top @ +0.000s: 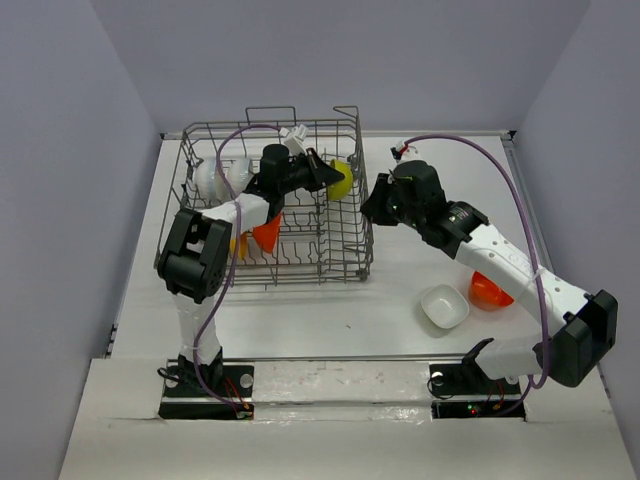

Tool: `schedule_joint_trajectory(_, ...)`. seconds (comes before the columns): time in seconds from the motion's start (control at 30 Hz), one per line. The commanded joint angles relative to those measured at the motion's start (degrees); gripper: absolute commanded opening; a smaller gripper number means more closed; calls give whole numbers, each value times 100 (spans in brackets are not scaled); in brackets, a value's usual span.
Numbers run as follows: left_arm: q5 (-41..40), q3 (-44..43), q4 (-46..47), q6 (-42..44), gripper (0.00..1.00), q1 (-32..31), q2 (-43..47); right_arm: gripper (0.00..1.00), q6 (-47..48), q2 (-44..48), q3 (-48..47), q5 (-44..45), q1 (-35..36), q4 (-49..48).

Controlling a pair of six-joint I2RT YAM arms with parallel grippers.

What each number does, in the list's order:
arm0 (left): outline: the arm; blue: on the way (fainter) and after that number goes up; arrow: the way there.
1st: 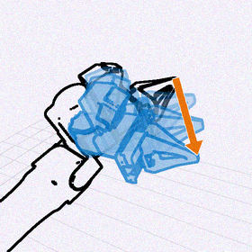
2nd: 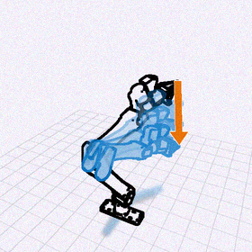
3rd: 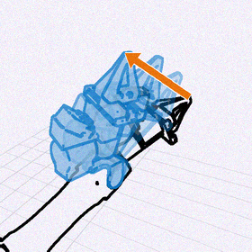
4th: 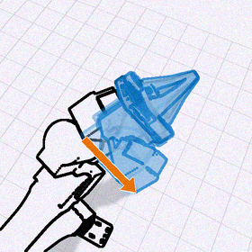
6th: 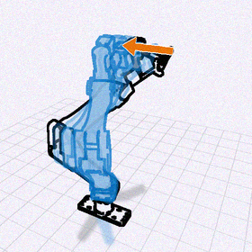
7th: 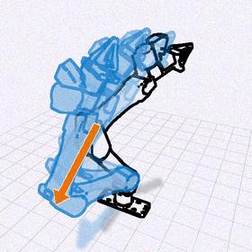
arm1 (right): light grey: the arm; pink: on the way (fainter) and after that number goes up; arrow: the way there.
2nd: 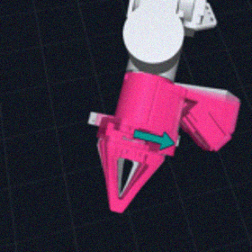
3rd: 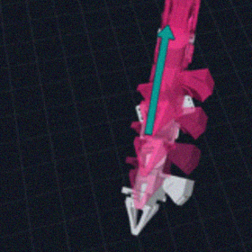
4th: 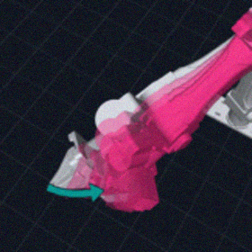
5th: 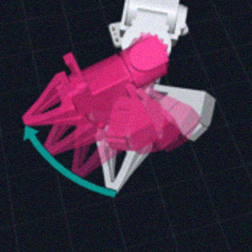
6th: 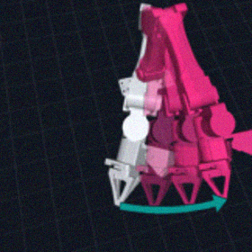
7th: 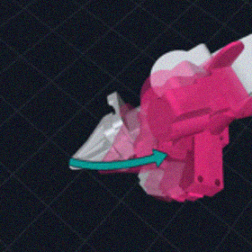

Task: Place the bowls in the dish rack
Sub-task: Place the upside down bowl on the dish rack.

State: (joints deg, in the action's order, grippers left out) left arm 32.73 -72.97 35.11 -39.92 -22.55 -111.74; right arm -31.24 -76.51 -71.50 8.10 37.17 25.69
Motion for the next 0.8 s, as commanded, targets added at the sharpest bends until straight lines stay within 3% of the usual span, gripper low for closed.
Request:
schedule_joint_trajectory(0.0,-654,81,-83,564,0,294,619,19,145,48,137,333,-34,6)
schedule_joint_trajectory(0.23,-821,186,-294,696,0,338,689,19,136,40,163,341,-34,-3)
schedule_joint_trajectory(0.53,-918,283,-338,714,7,391,750,19,101,22,154,350,-34,-3)
schedule_joint_trajectory(0.63,-961,310,-347,731,14,400,768,19,101,22,154,350,-34,-3)
schedule_joint_trajectory(0.77,-1014,345,-365,749,13,409,795,19,101,13,154,377,-34,-12)
